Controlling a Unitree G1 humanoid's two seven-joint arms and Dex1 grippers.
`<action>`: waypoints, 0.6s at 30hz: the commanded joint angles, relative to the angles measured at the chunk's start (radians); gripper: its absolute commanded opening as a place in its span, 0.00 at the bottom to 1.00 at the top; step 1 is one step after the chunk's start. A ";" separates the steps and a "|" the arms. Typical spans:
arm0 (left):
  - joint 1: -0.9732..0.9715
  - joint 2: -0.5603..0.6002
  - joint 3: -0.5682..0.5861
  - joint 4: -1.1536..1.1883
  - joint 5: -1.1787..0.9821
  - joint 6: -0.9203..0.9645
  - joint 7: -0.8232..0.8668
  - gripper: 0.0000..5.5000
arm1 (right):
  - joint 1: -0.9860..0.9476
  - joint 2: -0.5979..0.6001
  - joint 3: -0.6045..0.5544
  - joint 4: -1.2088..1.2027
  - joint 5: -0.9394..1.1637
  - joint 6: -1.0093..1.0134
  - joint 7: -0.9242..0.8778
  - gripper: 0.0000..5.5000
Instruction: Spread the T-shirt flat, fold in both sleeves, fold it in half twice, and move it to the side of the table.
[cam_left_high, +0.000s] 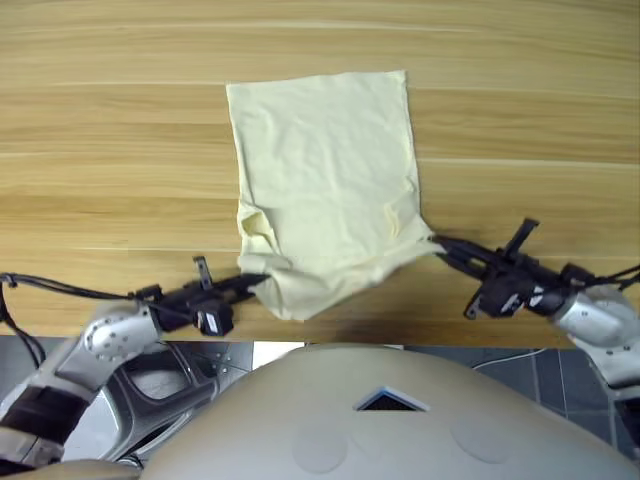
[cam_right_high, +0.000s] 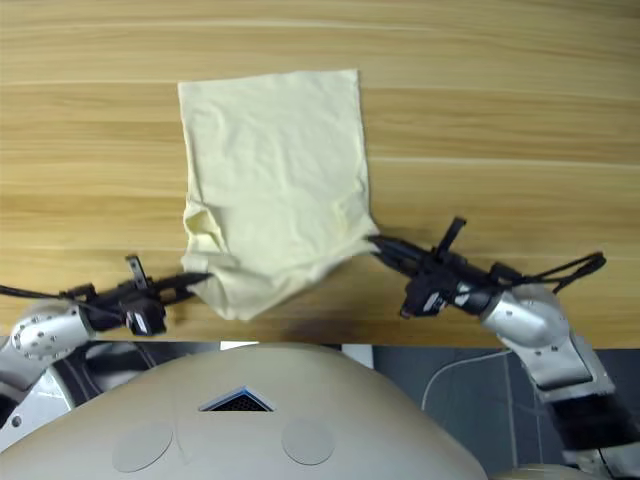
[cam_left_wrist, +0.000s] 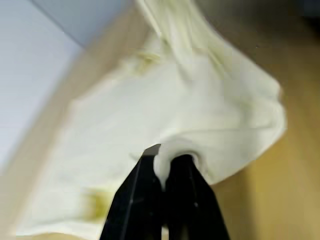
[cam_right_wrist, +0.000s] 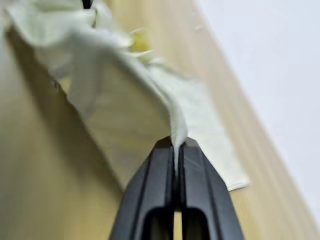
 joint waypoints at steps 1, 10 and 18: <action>-0.229 -0.138 0.035 0.109 -0.134 0.129 -0.017 0.00 | -0.189 0.095 0.052 0.090 0.038 0.102 0.041 0.01; -0.557 -0.412 0.070 0.452 -0.101 0.277 0.014 0.00 | -0.635 0.364 0.127 0.532 -0.090 0.181 0.012 0.01; -0.725 -0.511 0.119 0.801 0.003 0.294 0.127 0.00 | -0.994 0.537 0.103 1.057 -0.180 0.167 -0.149 0.01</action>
